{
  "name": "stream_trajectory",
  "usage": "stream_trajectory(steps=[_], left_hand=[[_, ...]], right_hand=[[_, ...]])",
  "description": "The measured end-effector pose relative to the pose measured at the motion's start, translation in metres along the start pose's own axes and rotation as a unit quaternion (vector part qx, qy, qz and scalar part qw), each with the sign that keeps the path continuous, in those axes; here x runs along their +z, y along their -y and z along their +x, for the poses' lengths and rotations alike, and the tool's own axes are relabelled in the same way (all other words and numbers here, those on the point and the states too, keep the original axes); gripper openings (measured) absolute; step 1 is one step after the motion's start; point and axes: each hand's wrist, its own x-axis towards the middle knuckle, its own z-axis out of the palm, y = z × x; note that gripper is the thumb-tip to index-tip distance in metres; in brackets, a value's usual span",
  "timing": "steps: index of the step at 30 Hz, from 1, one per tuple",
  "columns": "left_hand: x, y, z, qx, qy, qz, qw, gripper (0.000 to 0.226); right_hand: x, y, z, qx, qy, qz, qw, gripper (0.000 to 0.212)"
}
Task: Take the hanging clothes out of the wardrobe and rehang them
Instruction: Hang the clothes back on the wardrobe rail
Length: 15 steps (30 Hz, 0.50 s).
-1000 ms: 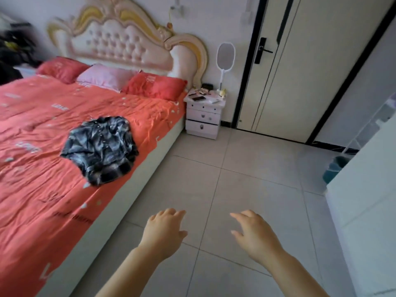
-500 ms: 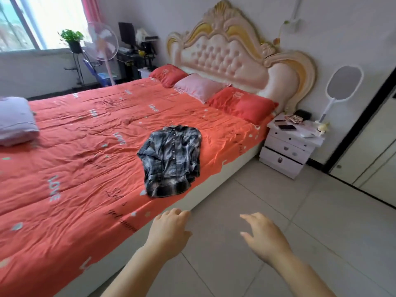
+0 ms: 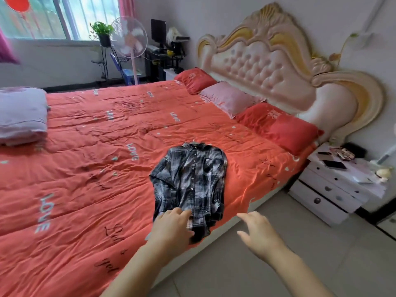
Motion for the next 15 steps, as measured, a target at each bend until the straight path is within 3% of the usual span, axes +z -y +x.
stream_trajectory(steps=[15], left_hand=[[-0.063, 0.063, 0.179, -0.058, -0.014, -0.034, 0.998, 0.053]], right_hand=[[-0.039, 0.043, 0.228, -0.067, 0.041, -0.029, 0.996, 0.053]])
